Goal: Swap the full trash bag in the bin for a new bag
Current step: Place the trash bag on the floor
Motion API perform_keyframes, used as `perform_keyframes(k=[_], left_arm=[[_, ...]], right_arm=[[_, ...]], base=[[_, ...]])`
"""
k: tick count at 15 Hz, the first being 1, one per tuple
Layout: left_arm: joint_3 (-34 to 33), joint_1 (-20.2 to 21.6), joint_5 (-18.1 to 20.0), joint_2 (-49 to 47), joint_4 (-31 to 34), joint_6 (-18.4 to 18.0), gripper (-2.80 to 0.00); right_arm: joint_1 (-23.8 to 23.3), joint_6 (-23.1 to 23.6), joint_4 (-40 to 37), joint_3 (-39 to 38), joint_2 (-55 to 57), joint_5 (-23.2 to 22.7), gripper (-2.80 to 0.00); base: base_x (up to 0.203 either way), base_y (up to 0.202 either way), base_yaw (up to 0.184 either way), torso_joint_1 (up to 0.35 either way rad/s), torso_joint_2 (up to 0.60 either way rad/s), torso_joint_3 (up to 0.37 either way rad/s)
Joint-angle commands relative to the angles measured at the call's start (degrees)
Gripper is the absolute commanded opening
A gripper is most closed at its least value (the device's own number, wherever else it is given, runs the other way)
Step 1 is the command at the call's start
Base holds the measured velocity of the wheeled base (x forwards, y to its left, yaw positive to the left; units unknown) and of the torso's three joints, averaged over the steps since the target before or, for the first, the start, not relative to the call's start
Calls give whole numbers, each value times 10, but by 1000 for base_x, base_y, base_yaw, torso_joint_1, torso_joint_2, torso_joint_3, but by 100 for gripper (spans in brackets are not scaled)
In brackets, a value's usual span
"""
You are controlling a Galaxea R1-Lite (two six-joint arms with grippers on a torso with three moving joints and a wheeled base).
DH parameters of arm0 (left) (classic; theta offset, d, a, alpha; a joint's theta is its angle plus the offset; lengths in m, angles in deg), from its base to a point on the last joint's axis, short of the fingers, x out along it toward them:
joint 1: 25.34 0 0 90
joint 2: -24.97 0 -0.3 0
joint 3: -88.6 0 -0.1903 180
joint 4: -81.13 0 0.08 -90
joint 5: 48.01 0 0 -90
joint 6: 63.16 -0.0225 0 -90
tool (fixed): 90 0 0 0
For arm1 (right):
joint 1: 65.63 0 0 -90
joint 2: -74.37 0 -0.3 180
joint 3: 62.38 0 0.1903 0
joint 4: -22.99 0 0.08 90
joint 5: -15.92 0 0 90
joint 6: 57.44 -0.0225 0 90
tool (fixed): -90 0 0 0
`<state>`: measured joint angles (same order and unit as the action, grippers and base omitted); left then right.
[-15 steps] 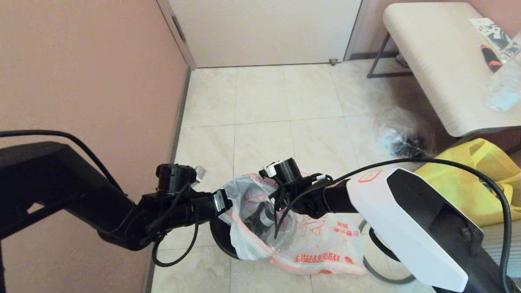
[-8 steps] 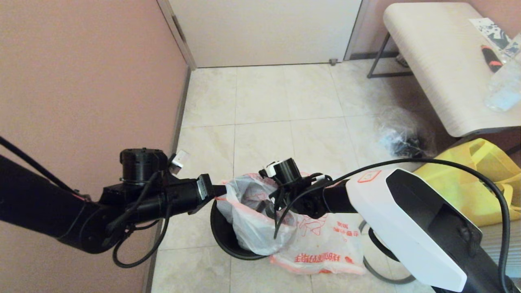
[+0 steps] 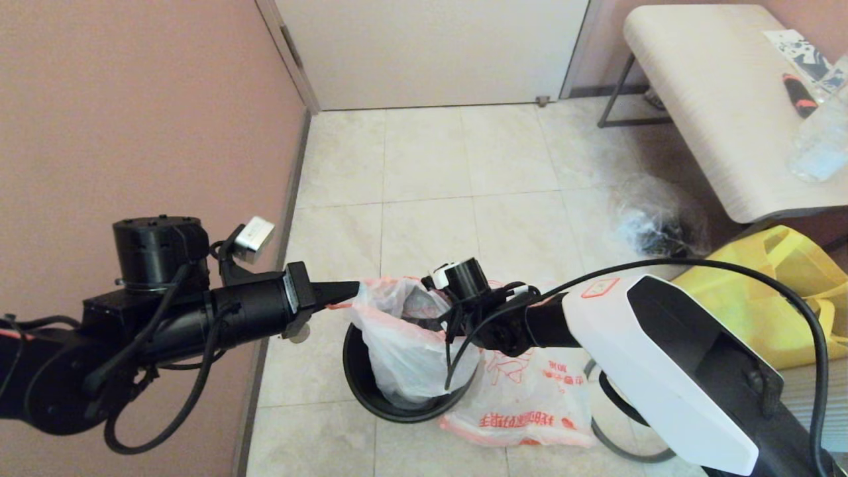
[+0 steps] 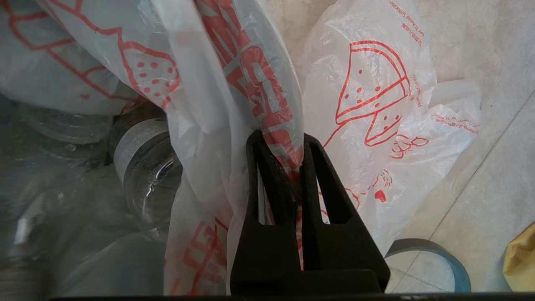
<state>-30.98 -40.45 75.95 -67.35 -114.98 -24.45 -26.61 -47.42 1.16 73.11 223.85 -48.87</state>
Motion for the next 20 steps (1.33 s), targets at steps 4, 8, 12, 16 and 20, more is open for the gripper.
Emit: perform_keyframes(k=[4, 8, 12, 16, 20], left_arm=[[-4, 1, 1, -6, -5, 1, -280], [-6, 1, 1, -7, -4, 2, -280], [-9, 3, -4, -10, -3, 0, -280], [-12, 23, -6, -3, -1, -1, -280], [-4, 24, -6, -1, -2, -2, -280]], right_arm=[[1, -2, 3, 5, -1, 1, -122], [10, -5, -1, 0, -44, -3, 0], [26, -29, -52, -6, -123, -19, 0], [37, -125, -148, -17, -195, -57, 0], [24, -152, -164, -137, -298, -56, -280]], base=[[0, 0, 0, 0, 0, 0], [0, 0, 0, 0, 0, 0], [0, 0, 0, 0, 0, 0], [0, 0, 0, 0, 0, 0], [0, 0, 0, 0, 0, 0]])
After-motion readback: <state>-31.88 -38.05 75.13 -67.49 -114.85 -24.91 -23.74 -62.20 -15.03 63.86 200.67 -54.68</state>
